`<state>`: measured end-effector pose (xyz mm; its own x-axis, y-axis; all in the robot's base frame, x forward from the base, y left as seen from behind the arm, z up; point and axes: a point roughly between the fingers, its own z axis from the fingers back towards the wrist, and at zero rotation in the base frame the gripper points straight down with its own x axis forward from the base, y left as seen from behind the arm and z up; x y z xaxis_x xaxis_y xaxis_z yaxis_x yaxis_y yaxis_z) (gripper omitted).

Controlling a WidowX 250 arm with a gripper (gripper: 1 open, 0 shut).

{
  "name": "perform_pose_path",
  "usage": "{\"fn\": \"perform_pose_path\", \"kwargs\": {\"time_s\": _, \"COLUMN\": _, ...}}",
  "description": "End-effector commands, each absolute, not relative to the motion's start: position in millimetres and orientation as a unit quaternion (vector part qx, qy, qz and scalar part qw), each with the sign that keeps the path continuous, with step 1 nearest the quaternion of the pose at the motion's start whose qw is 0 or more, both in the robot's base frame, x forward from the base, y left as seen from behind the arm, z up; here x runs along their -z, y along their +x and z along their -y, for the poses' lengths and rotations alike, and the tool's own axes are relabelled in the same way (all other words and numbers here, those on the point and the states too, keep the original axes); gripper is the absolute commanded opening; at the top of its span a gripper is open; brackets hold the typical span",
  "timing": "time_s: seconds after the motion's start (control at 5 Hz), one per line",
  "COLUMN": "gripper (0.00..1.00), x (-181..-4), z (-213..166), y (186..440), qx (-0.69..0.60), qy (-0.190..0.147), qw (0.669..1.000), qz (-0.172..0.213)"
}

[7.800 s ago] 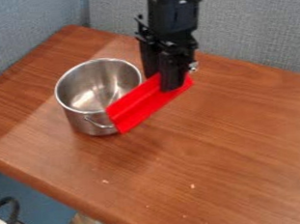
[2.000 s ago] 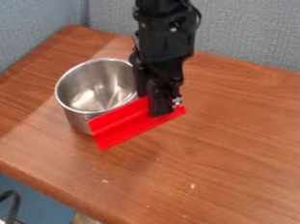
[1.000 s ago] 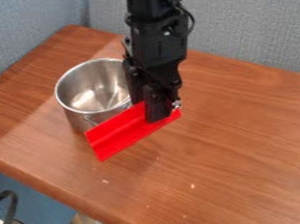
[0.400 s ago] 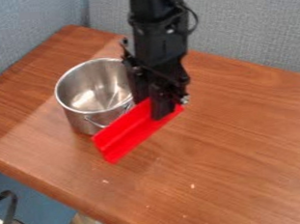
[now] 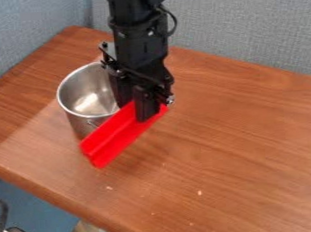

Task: Move the red object from the metal pot to the table

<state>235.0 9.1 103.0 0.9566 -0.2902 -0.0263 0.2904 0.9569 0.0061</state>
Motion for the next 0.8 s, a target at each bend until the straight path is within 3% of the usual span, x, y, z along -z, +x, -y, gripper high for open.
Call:
{"fn": "perform_pose_path", "kwargs": {"time_s": 0.0, "gripper": 0.0, "x": -116.9, "z": 7.9, "y": 248.3, "qx": 0.145, "qy": 0.012, "qw": 0.989, "qz": 0.004}}
{"fn": "perform_pose_path", "kwargs": {"time_s": 0.2, "gripper": 0.0, "x": -113.9, "z": 38.2, "y": 261.4, "qx": 0.166, "qy": 0.011, "qw": 0.986, "qz": 0.002}}
{"fn": "perform_pose_path", "kwargs": {"time_s": 0.4, "gripper": 0.0, "x": -112.6, "z": 9.9, "y": 253.1, "qx": 0.145, "qy": 0.02, "qw": 0.989, "qz": -0.023}}
{"fn": "perform_pose_path", "kwargs": {"time_s": 0.6, "gripper": 0.0, "x": -111.9, "z": 30.9, "y": 261.5, "qx": 0.186, "qy": 0.021, "qw": 0.982, "qz": -0.03}}
